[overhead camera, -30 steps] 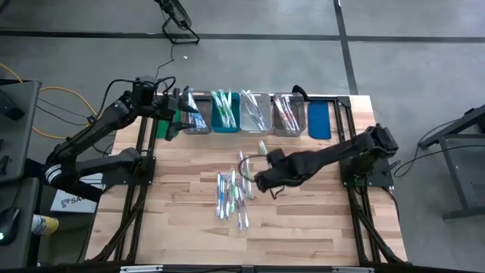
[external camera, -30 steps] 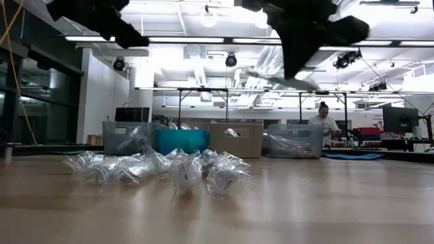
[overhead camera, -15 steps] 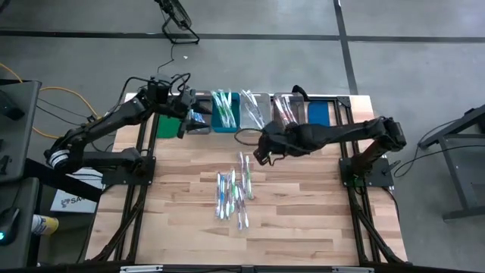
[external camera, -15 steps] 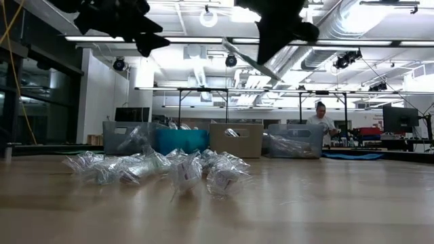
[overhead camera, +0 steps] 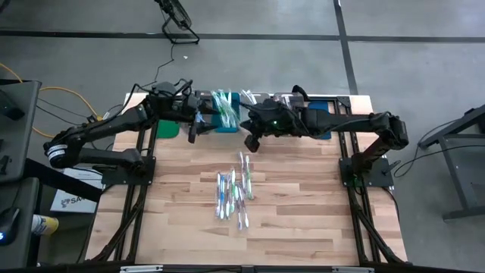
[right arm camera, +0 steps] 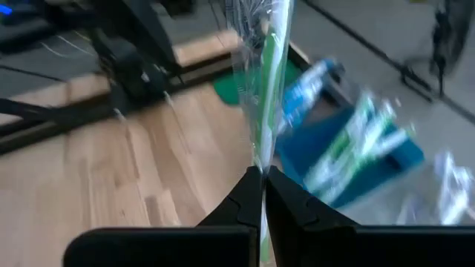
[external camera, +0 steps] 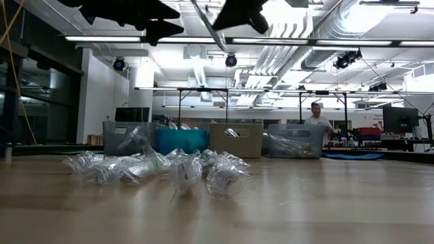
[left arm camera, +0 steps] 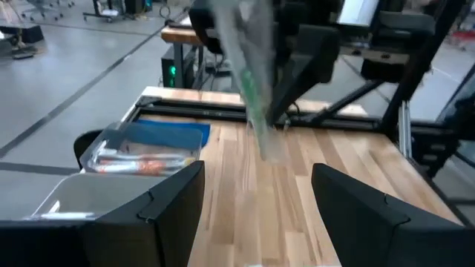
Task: Pick & Place Toothbrushes
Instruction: Put the green toothbrush into the blue bin
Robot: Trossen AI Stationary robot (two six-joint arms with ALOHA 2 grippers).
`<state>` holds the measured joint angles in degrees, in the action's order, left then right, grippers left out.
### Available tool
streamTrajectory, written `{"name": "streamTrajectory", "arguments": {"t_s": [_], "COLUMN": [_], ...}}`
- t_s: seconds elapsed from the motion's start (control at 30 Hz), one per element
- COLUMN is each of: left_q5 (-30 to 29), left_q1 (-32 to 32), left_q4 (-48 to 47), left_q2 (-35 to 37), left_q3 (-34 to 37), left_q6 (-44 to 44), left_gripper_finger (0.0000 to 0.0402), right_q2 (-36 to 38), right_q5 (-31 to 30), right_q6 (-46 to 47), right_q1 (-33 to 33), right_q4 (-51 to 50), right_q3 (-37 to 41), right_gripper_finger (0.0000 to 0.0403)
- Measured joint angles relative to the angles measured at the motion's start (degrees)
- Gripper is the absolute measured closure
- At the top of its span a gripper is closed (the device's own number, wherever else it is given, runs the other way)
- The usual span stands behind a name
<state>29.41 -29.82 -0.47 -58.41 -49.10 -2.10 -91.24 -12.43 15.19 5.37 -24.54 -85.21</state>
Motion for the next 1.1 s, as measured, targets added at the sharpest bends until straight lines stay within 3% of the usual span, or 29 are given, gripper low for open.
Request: {"name": "streamTrajectory", "arguments": {"t_s": [0.23, 0.47, 0.7, 0.87, 1.1], "left_q5": [-0.1, 1.6, 1.5, 1.5, 1.3], "left_q1": [0.3, 0.3, 0.2, 0.2, 0.2], "left_q4": [6.2, 13.1, 14.1, 14.0, 13.8], "left_q2": [0.0, 0.0, 0.0, 0.0, 0.0], "left_q3": [0.0, 0.0, 0.0, 0.0, 0.0], "left_q6": [6.5, 9.9, 11.4, 11.4, 10.7], "left_gripper_finger": [0.0156, 0.0156, 0.0164, 0.0228, 0.0381], "right_q2": [-0.8, -3.4, -5.1, -5.1, -5.1], "right_q5": [5.0, 5.4, 6.2, 6.6, 6.6], "right_q6": [-4.5, -4.8, -4.5, -4.3, -3.6], "right_q1": [0.4, 0.8, 0.8, 0.8, 0.8], "right_q4": [8.4, 10.4, 12.9, 12.9, 13.0], "right_q3": [0.0, 0.1, 0.0, 0.0, 0.0], "right_gripper_finger": [0.0399, 0.0399, 0.0399, 0.0399, 0.0399]}}
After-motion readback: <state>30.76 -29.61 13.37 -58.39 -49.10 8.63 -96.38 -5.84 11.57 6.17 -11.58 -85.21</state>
